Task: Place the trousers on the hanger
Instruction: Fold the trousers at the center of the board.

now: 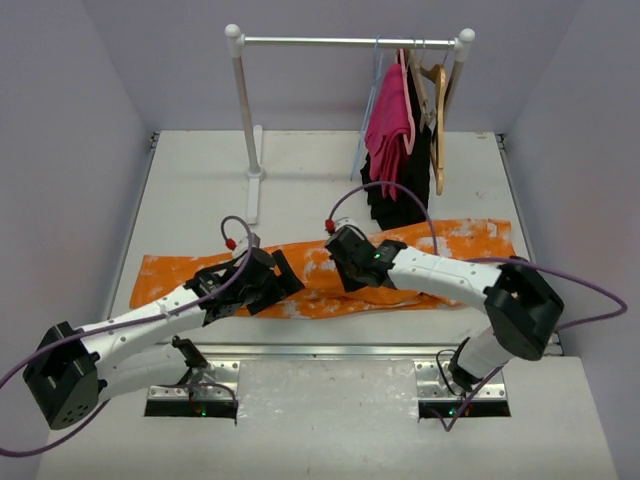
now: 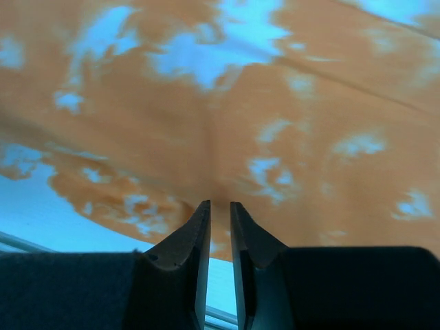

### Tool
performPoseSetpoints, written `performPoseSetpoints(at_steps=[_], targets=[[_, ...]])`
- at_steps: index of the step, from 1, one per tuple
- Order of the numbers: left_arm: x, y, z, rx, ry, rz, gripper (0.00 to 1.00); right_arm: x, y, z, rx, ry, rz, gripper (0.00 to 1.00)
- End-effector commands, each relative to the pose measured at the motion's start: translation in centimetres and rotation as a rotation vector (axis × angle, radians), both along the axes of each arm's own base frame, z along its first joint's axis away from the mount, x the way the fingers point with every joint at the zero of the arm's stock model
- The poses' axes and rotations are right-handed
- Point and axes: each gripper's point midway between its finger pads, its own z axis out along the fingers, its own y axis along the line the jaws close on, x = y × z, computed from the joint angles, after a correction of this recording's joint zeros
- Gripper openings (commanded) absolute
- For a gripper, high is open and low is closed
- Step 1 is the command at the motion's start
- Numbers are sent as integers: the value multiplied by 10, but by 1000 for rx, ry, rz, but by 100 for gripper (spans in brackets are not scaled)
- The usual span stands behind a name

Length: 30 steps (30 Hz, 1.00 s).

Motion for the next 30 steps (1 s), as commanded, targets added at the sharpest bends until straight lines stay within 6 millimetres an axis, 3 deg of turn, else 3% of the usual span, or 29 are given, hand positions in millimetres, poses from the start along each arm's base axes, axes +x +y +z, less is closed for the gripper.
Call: performPoseSetpoints(at_steps=[1, 3, 4, 7, 10, 11, 15, 19, 22, 26, 30], targets=[[21, -41, 13, -57, -161, -144, 48, 12, -55, 24, 44, -35, -174, 19], [25, -40, -1, -1, -138, -140, 11, 11, -61, 26, 43, -47, -174, 19], [25, -39, -10, 26, -117, -143, 1, 10, -64, 27, 38, -50, -173, 19], [23, -34, -27, 66, -69, -122, 0, 10, -67, 28, 26, -50, -164, 20], [21, -19, -48, 153, -15, -71, 0, 9, -51, 25, 74, -33, -69, 20], [23, -19, -47, 150, -17, -65, 0, 8, -47, 24, 87, -25, -51, 20], [10, 2, -80, 271, 101, -7, 0, 7, -35, 3, 65, 63, -17, 24], [-1, 39, -98, 412, 169, 127, 0, 0, -60, -36, -148, 190, -69, 24], [-7, 61, -95, 513, 195, 177, 0, -9, -88, -64, -272, 249, -128, 23], [-2, 80, -81, 576, 169, 284, 0, -15, -111, -75, -307, 278, -205, 24], [0, 108, -71, 646, 167, 416, 0, -6, -130, -70, -267, 282, -306, 27]])
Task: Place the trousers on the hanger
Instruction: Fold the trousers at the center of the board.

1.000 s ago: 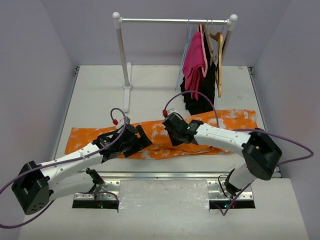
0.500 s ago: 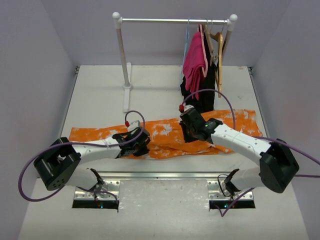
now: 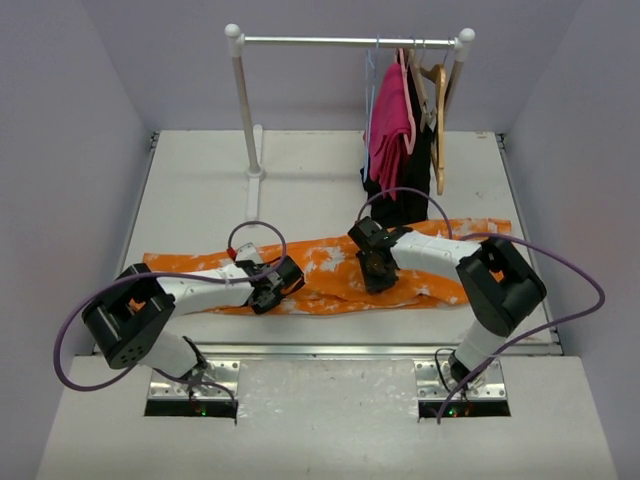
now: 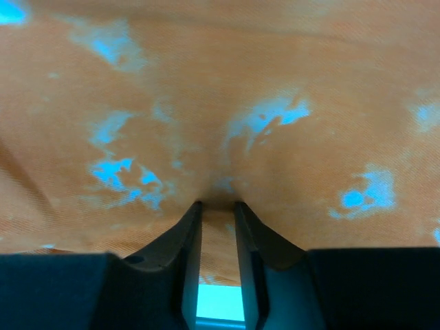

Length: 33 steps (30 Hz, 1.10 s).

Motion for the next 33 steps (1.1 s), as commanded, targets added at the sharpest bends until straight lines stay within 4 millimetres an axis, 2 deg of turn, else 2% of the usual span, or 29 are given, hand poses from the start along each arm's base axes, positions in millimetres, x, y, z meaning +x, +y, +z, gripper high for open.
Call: performPoseSetpoints(at_steps=[1, 4, 7, 10, 12, 14, 17, 18, 21, 25, 26, 28, 30, 32, 33], targets=[[-6, 60, 6, 210, 4, 161, 0, -1, -57, -5, -128, 9, -136, 29], [-3, 69, 0, 213, 12, 197, 0, 10, -29, 13, 47, -37, -90, 35], [-4, 76, 3, 242, 20, 224, 0, 17, 5, 56, 263, -160, 6, 39], [1, 68, 15, 200, -9, 202, 0, 3, 40, 83, 358, -250, 188, 37], [2, 59, 32, 165, -50, 181, 0, -3, 46, 88, 287, -287, 272, 35], [4, 55, 50, 134, -85, 171, 0, -5, 46, 80, 227, -282, 292, 34], [6, 50, 76, 69, -136, 163, 2, -15, 62, 72, 236, -261, 377, 37], [7, 50, 82, 57, -148, 158, 5, -12, 64, 74, 236, -278, 385, 37], [6, 57, 105, 37, -200, 171, 32, -16, 88, 66, 167, -307, 495, 38], [12, 67, 139, -5, -315, 215, 96, 5, 104, 64, 111, -354, 481, 37], [13, 72, 143, -8, -330, 236, 100, 7, 108, 62, 110, -352, 489, 38], [19, 76, 152, -17, -347, 239, 100, 9, 111, 50, 84, -336, 505, 37], [22, 80, 153, -6, -339, 229, 100, 15, 111, 46, 58, -361, 496, 37], [29, 77, 155, -19, -348, 213, 100, 17, 109, 43, 41, -375, 487, 32], [30, 77, 154, -18, -345, 210, 100, 17, 108, 43, 39, -381, 485, 27]])
